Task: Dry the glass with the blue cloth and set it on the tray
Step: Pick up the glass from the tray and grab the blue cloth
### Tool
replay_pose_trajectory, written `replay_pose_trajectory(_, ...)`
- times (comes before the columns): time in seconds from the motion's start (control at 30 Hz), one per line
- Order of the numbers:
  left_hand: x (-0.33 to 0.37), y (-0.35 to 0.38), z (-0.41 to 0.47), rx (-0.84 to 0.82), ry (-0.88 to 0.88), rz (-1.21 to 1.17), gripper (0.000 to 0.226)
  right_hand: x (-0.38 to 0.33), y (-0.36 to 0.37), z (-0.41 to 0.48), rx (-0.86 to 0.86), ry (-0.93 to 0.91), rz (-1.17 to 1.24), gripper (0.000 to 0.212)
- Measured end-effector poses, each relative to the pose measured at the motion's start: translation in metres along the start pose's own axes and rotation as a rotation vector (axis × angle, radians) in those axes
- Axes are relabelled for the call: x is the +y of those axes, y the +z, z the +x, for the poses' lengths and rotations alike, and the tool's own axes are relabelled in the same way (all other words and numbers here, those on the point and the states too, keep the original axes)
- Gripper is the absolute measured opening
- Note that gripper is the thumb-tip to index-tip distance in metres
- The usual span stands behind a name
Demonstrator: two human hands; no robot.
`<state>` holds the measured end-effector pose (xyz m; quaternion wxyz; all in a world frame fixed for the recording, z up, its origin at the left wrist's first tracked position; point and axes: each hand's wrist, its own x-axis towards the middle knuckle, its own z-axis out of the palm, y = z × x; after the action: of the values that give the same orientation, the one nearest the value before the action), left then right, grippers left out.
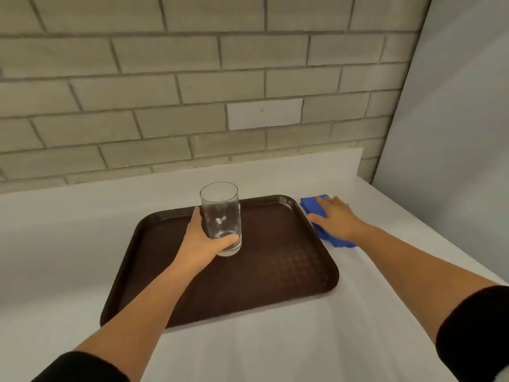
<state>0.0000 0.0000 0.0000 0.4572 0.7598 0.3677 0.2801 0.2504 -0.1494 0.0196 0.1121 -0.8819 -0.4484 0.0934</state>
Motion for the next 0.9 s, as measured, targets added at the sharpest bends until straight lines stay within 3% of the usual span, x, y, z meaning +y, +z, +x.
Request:
replay_pose_trajectory(0.1,-0.014,0.006,0.020,-0.030,0.019,-0.070,0.071,0.004,0.009,0.022,-0.035,0.035,-0.021,0.062)
replay_pose_trajectory(0.33,-0.051,0.028,0.040,-0.059,-0.050,-0.206,0.093,0.031,0.032,0.054,-0.139,0.109,-0.122,0.064)
replay_pose_trajectory(0.53,-0.053,0.033,0.036,0.071,-0.115,-0.131,0.076,0.058,0.057,0.062,-0.159,0.069,-0.156,0.053)
replay_pose_trajectory(0.7,-0.045,0.035,0.034,0.148,-0.172,-0.129,0.070,0.057,0.064,0.062,0.104,0.115,-0.125,0.045)
replay_pose_trajectory(0.8,-0.036,0.035,0.033,0.189,-0.183,-0.221,0.056,0.057,0.065,0.067,0.227,0.136,-0.065,0.045)
replay_pose_trajectory(0.9,-0.017,0.026,0.035,0.173,-0.242,-0.386,0.051,0.053,0.050,0.070,0.335,0.215,0.327,0.037)
